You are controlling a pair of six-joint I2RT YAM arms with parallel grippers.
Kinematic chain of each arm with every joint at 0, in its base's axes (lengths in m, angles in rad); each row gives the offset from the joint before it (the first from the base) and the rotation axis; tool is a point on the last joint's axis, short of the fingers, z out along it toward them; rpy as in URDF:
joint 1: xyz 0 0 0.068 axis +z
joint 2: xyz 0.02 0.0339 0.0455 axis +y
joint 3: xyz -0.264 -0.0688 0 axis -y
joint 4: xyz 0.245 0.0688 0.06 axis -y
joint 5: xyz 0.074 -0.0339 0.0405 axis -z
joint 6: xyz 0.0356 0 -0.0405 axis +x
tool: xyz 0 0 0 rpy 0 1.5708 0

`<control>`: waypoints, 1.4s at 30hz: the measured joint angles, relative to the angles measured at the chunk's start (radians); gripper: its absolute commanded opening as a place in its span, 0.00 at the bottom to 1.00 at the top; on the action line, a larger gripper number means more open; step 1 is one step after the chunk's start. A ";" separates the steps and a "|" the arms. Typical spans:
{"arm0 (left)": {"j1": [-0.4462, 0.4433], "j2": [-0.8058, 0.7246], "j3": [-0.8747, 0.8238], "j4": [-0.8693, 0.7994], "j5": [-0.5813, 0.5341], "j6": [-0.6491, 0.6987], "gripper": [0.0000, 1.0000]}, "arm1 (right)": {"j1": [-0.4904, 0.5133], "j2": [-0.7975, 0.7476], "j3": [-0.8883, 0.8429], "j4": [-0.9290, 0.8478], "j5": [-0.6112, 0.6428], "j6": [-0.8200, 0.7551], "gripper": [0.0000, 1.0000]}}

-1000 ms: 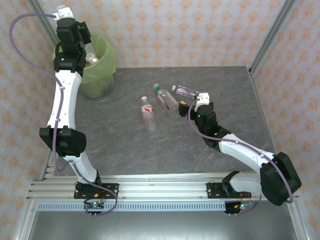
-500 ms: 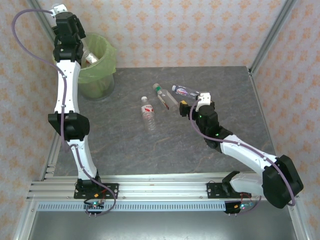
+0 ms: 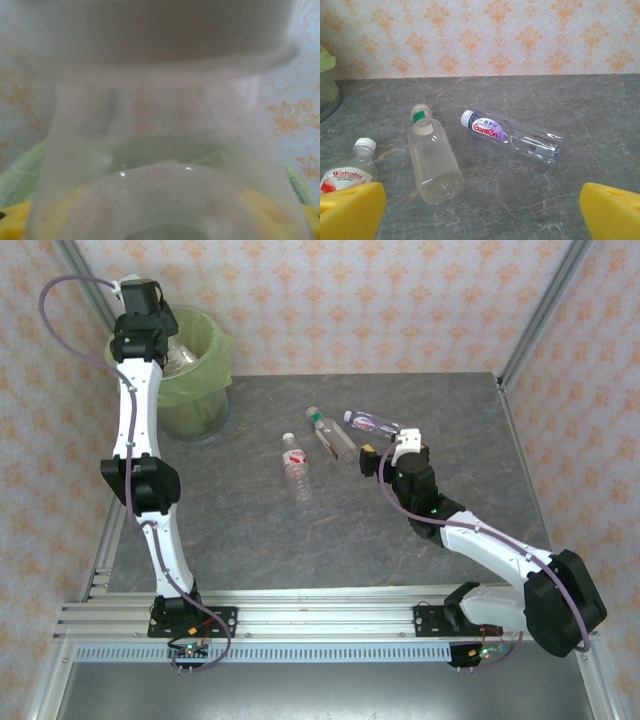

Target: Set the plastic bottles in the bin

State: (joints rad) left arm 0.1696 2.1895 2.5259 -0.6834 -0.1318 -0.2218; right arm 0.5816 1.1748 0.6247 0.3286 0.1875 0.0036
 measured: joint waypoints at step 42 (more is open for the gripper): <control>-0.184 -0.444 -0.477 0.028 0.286 -0.196 1.00 | -0.087 0.149 0.090 -0.142 -0.151 0.243 0.99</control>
State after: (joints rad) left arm -0.0143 1.7451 2.0487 -0.6556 0.1543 -0.4183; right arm 0.4950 1.3235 0.7147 0.1867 0.0364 0.2470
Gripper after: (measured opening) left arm 0.998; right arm 0.992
